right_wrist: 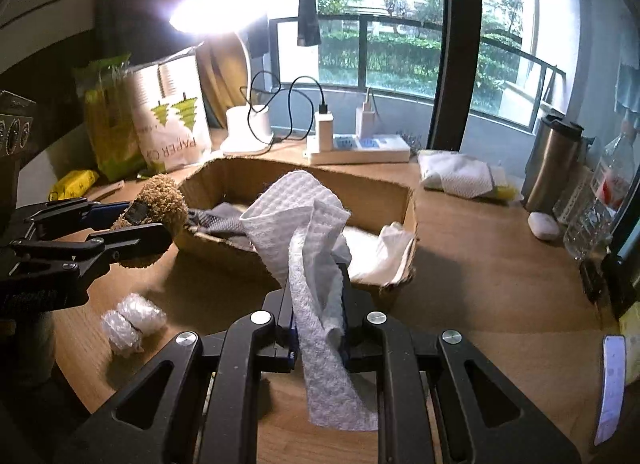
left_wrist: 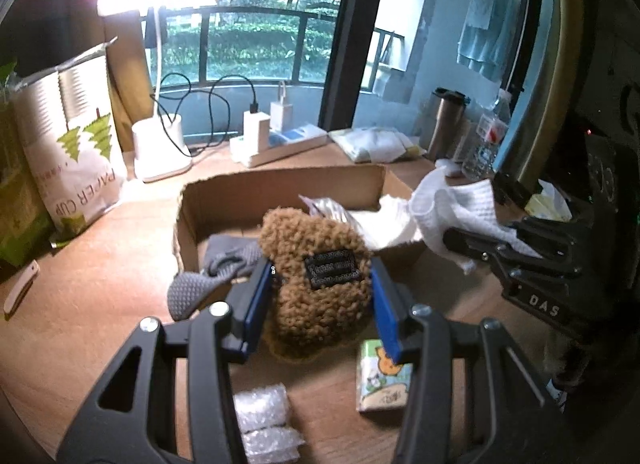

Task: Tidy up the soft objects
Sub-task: 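Grasp the brown fuzzy plush with left gripper while right gripper holds the wipe above box, then lower brown plush into box with left gripper while right gripper lowers wipe into box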

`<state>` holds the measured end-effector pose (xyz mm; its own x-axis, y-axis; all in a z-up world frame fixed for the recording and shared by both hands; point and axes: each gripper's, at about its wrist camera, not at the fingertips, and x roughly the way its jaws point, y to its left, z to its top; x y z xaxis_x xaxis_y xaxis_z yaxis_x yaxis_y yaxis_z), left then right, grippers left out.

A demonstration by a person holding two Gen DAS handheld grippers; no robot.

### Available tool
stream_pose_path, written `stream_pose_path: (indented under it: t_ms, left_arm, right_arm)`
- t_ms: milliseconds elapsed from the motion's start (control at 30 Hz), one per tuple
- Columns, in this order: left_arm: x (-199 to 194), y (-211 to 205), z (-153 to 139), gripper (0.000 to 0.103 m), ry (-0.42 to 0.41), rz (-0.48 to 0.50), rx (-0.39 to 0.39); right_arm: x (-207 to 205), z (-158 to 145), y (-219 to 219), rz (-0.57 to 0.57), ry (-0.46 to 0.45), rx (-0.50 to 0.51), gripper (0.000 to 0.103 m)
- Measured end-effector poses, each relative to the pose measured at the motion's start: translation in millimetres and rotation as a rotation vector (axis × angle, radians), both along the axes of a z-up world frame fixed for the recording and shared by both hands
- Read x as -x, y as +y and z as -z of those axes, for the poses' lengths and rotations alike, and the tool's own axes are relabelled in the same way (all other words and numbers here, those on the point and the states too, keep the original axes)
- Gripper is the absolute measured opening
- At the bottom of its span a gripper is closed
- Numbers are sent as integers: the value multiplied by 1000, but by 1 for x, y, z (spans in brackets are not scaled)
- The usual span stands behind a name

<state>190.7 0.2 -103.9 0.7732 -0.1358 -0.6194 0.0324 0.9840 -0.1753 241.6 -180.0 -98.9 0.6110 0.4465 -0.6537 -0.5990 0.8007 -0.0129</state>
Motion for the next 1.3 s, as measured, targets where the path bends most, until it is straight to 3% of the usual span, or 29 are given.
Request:
stream_pose_path:
  t_ms: [767,1300]
  left_arm:
    - [-46,-11,1,48,11,-69,-58]
    - [-85,-9,31,48,99,-95,-72]
  right_arm:
    - [-50,-10,-12,-14,-39,-92,16]
    - [-87,23,-1,-19,33,-75,16]
